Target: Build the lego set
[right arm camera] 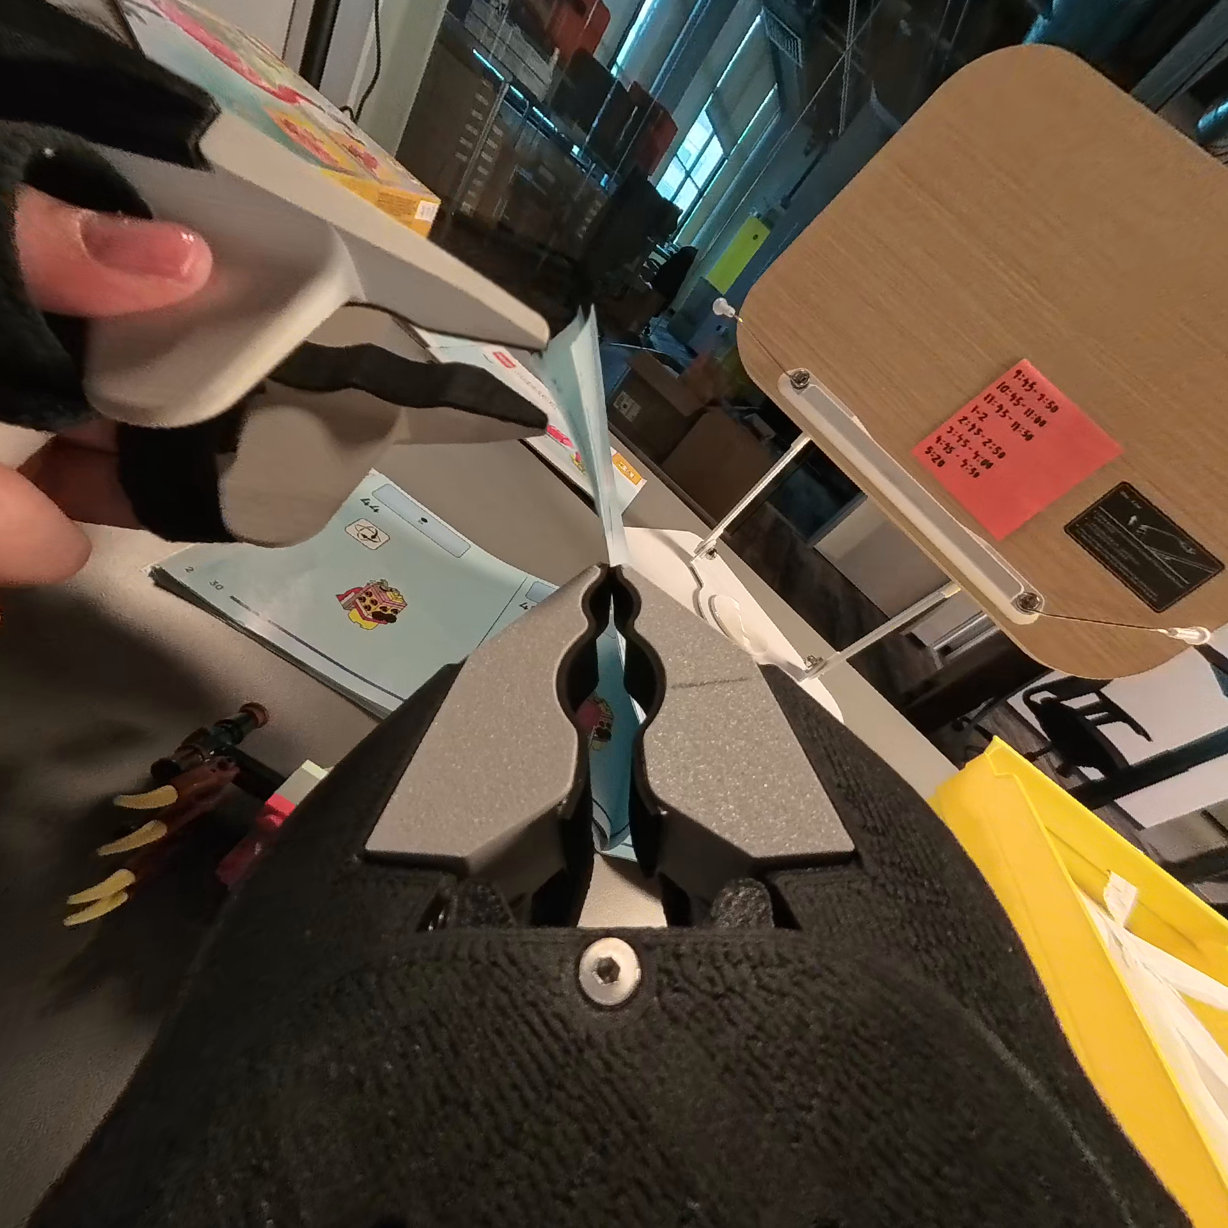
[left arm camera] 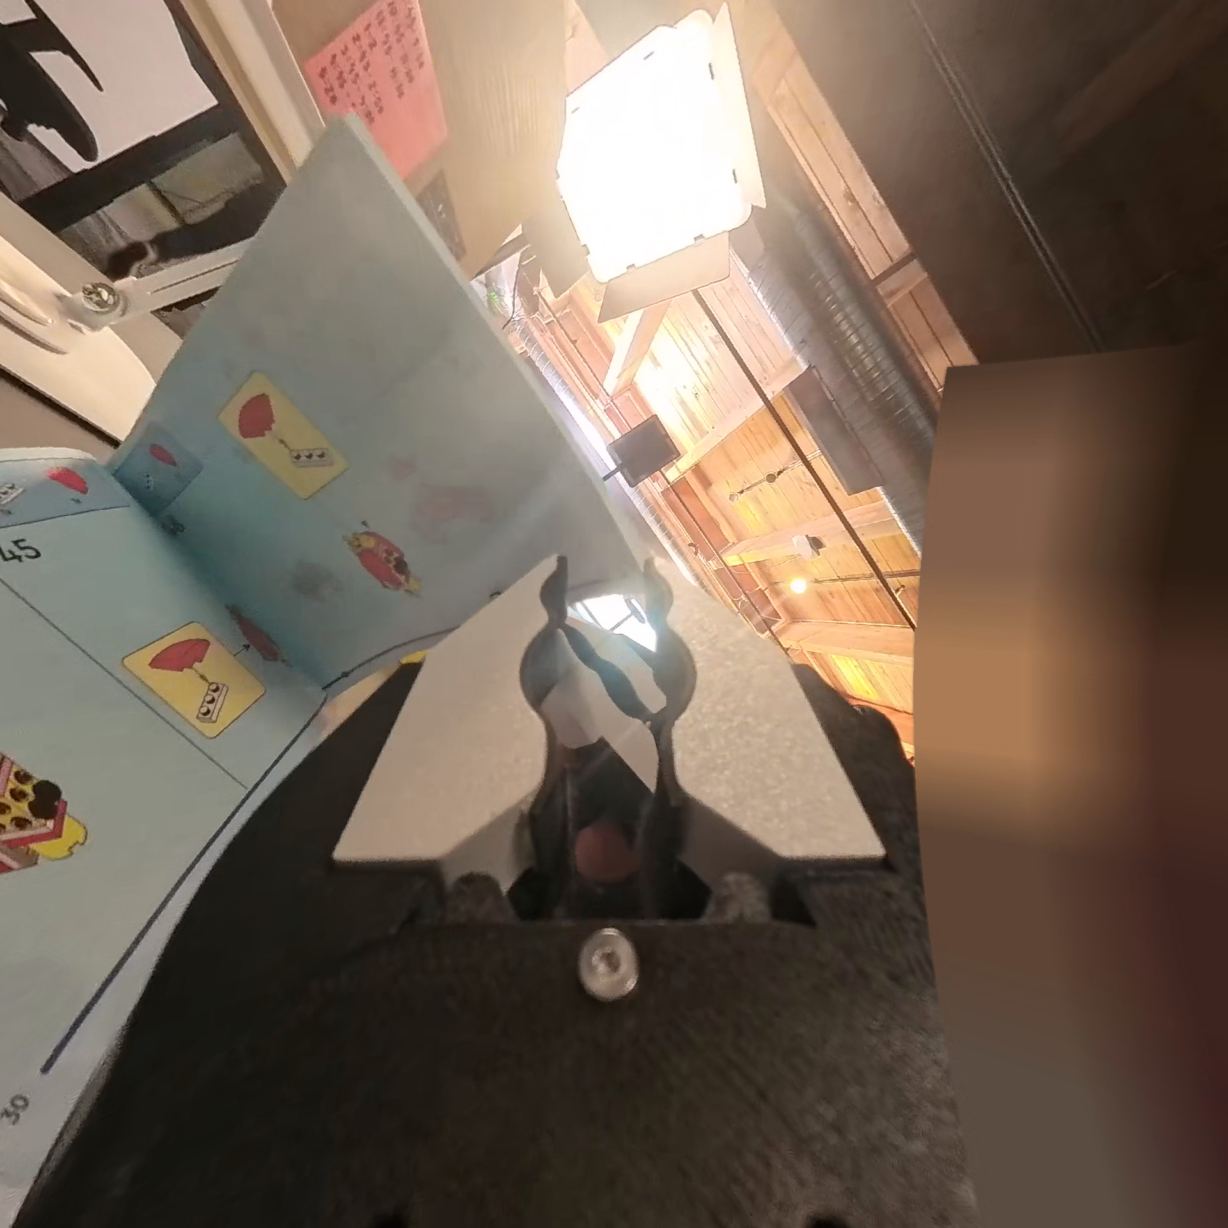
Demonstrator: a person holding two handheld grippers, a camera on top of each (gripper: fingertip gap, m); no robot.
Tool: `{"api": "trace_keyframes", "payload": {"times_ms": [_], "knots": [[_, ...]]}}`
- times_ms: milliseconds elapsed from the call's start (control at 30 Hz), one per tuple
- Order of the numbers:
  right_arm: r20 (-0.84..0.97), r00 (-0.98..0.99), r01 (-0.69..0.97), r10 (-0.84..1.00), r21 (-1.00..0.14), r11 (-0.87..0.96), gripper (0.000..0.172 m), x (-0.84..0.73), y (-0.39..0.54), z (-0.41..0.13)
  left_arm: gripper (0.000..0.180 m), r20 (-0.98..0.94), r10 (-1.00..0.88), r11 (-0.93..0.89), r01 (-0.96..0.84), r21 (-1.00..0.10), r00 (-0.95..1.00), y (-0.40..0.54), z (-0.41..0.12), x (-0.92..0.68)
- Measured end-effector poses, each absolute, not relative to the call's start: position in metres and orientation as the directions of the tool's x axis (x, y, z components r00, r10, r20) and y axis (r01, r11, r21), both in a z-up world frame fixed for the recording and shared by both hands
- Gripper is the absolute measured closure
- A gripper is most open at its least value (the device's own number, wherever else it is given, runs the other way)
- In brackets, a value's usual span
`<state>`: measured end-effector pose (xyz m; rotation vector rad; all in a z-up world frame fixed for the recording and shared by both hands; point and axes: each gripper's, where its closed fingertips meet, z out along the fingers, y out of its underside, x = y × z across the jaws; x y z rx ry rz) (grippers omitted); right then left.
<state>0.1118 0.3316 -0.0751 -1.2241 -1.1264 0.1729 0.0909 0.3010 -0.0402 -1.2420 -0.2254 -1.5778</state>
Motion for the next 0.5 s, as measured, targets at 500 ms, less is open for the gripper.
{"api": "trace_keyframes", "payload": {"times_ms": [500], "knots": [[0.638,0.470,0.480,0.610,-0.765,0.431,0.172,0.1126,0.3329,-0.0778,0.169,0.826,-0.558,-0.456,0.800,-0.391,0.086,0.3055,-0.0490,0.0939]]}}
